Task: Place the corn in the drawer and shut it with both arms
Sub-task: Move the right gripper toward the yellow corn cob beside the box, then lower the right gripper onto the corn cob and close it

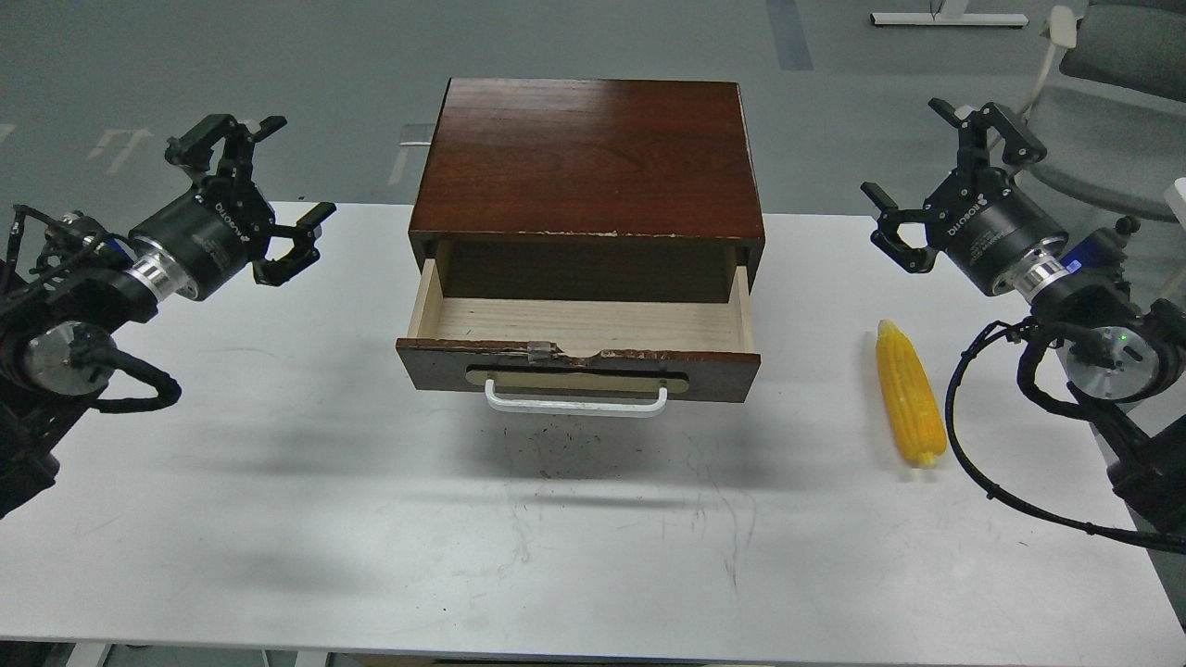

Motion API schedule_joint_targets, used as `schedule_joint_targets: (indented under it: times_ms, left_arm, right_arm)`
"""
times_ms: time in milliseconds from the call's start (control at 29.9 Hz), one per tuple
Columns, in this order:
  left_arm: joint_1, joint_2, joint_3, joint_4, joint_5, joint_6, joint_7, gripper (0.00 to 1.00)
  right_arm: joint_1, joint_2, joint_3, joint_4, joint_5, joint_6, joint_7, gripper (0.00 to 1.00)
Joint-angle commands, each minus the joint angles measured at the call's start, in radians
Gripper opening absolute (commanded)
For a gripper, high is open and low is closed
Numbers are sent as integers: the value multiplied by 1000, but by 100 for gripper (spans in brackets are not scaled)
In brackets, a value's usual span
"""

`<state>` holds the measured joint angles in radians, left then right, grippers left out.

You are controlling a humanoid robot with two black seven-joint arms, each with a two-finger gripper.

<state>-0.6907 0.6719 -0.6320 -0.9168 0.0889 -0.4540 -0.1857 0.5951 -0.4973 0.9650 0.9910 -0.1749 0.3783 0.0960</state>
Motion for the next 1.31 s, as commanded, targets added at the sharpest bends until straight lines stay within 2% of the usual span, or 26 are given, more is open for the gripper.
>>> schedule_joint_targets:
  times_ms: [0, 167, 837, 970, 1071, 1138, 1238, 1272]
  left_arm:
    - [-1, -2, 0, -25, 0, 8, 0, 100]
    - [-4, 15, 0, -80, 2, 9, 3, 100]
    - [-6, 18, 2, -80, 3, 11, 2, 100]
    - [-6, 17, 2, -80, 3, 11, 2, 100]
    - [-6, 15, 2, -80, 3, 14, 2, 100]
    - [-4, 15, 2, -82, 3, 14, 0, 100]
    - [-4, 26, 3, -109, 3, 18, -1, 100]
    - [-4, 26, 3, -109, 3, 18, -1, 100]
  right_arm:
    - [18, 0, -2, 0, 0, 1, 1, 100]
    - [25, -6, -32, 0, 0, 4, 1, 100]
    - [40, -61, -46, 9, -14, 5, 5, 100]
    - [77, -101, -98, 11, -24, 2, 5, 100]
    - [111, -164, -167, 17, -138, -4, 4, 100]
    - [173, -249, -291, 14, -387, -15, -7, 100]
    - [260, -315, -504, 14, -685, -35, -6, 100]
    - [261, -316, -505, 14, -686, -35, -6, 100]
